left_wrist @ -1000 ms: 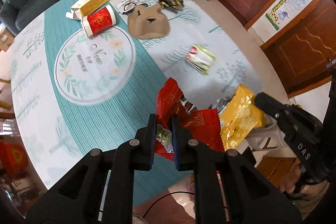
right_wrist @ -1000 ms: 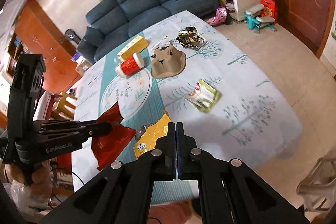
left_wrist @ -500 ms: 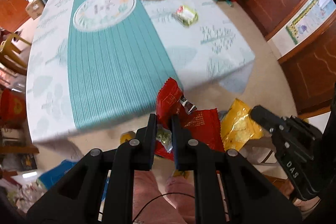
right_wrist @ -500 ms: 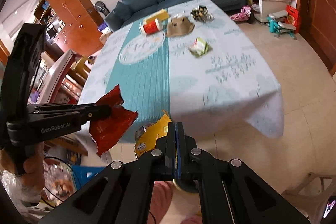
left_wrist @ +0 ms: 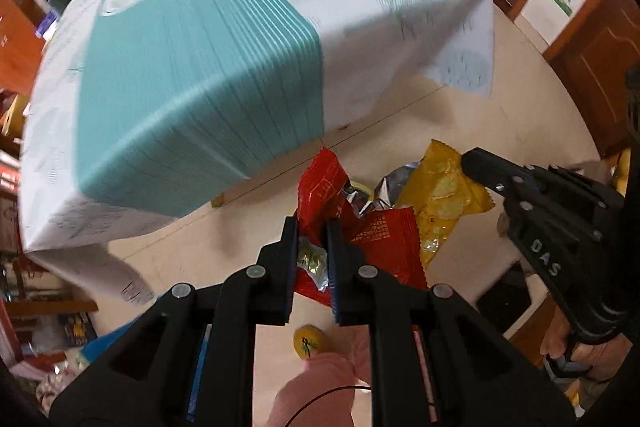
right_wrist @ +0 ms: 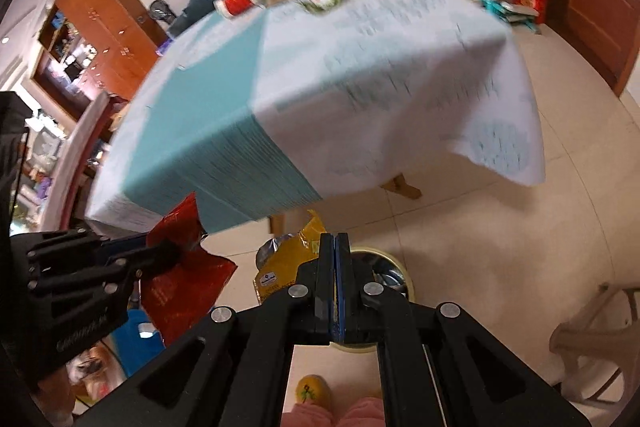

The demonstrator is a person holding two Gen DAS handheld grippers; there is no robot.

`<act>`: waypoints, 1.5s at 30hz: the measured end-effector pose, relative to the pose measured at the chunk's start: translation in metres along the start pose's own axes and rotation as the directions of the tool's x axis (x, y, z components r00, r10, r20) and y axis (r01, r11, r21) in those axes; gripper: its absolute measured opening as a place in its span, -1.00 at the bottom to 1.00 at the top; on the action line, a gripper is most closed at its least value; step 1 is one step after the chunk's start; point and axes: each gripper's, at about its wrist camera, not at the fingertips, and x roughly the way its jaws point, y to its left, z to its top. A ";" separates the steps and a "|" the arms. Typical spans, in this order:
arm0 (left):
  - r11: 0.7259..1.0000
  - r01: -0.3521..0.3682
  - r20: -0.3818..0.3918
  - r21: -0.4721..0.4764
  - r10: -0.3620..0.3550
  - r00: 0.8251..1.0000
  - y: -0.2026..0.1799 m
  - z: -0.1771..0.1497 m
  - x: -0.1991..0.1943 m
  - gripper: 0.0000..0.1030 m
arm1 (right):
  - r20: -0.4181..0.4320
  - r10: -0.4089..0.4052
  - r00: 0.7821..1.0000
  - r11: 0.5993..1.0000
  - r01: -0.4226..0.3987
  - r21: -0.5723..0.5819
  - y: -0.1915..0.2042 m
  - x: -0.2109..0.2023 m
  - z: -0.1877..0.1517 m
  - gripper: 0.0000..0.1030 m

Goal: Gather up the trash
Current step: 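Carry the red bag and yellow bag down over the trash bin, then open both tools to drop the red and yellow bags into the bin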

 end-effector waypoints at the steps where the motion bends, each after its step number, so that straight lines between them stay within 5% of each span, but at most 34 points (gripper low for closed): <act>1: 1.000 -0.001 0.007 0.012 0.001 1.000 -0.003 -0.005 0.011 -0.79 | 0.001 -0.013 1.000 1.000 0.013 0.004 -0.004 0.010 -0.007 -0.99; 12: 0.998 -0.042 0.024 0.051 0.041 0.999 -0.023 -0.056 0.189 -0.79 | -0.015 -0.103 0.995 0.994 0.103 0.031 -0.051 0.155 -0.102 -0.99; 21: 1.000 -0.006 -0.003 0.016 0.006 1.000 -0.022 -0.081 0.300 -0.79 | -0.007 -0.130 0.991 0.991 0.130 -0.016 -0.077 0.249 -0.141 -0.99; 30: 0.999 0.033 -0.008 0.003 -0.033 0.999 -0.022 -0.084 0.356 -0.77 | -0.049 -0.121 0.991 0.992 0.120 -0.036 -0.090 0.304 -0.172 -0.99; 36: 0.999 0.046 0.011 0.012 -0.046 0.999 -0.021 -0.085 0.363 -0.50 | -0.074 -0.097 0.993 0.995 0.094 -0.045 -0.089 0.327 -0.176 -0.96; 41: 1.000 0.018 0.016 0.014 -0.018 1.000 -0.020 -0.085 0.356 -0.36 | -0.075 -0.109 0.991 0.994 0.107 -0.031 -0.092 0.336 -0.173 -0.56; 45: 1.000 0.010 0.016 -0.023 -0.009 1.000 -0.014 -0.087 0.350 0.02 | -0.056 -0.113 0.992 0.994 0.113 -0.016 -0.098 0.330 -0.169 -0.39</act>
